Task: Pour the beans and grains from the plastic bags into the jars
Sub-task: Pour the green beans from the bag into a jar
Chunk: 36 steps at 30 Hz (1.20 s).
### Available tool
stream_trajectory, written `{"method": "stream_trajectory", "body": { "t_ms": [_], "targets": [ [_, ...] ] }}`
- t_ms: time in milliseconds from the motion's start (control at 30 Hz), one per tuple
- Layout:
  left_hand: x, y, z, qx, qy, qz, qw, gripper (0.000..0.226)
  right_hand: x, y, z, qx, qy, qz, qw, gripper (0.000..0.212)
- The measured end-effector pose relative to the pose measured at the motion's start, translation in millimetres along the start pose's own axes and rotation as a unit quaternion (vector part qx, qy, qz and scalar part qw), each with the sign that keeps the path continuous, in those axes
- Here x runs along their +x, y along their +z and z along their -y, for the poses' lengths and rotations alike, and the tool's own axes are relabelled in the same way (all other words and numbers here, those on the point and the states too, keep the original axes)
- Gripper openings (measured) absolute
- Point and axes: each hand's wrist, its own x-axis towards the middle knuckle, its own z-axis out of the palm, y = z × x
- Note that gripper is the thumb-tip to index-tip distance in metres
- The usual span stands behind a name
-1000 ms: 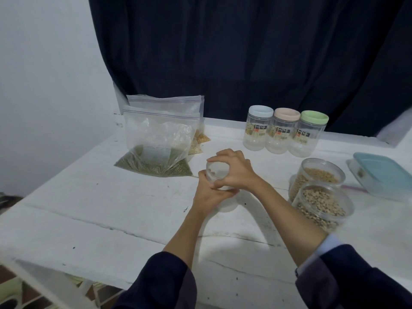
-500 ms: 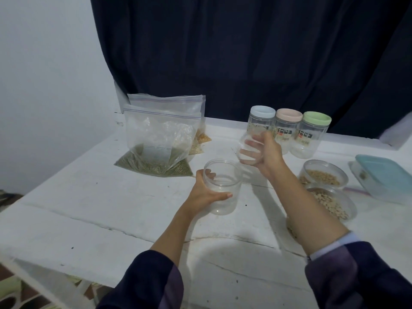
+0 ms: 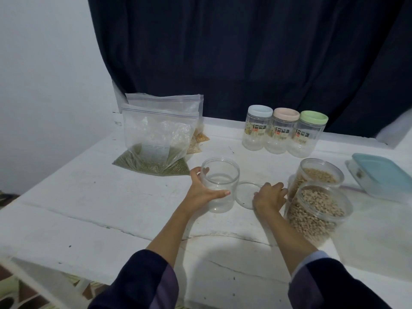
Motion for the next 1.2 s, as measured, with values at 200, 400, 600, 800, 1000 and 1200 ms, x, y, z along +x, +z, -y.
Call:
{"method": "stream_trajectory", "body": {
  "t_ms": [200,400,600,800,1000,1200],
  "targets": [
    [-1.4,-6.9,-8.2,0.09,0.013,-0.026,0.996,0.126,9.2,-9.0,12.9,-0.076,-0.014,0.013,0.997,0.036],
    [-9.8,-41.0,-28.7,0.074,0.025,0.017,0.997,0.096,26.9,-57.3,56.9,0.001,-0.036,-0.013,0.999,0.022],
    [23.7,-113.2,-60.2,0.057,0.034,-0.091,0.994,0.026,28.1,-86.8,167.1,0.018,-0.164,-0.05,0.985,0.022],
    [66.6,-183.9,-82.2,0.101,0.013,-0.045,0.994,0.023,21.4,-65.4,290.0,0.013,-0.33,-0.008,0.944,0.023],
    [104.8,-237.7,-85.7,0.112,-0.007,-0.035,0.993,0.024,33.4,-29.8,358.4,-0.014,-0.379,0.028,0.925,0.032],
    [130.5,-260.3,-70.5,0.093,-0.034,-0.031,0.995,0.025,50.6,-11.1,377.5,-0.08,-0.333,0.055,0.938,0.035]
  ]
}}
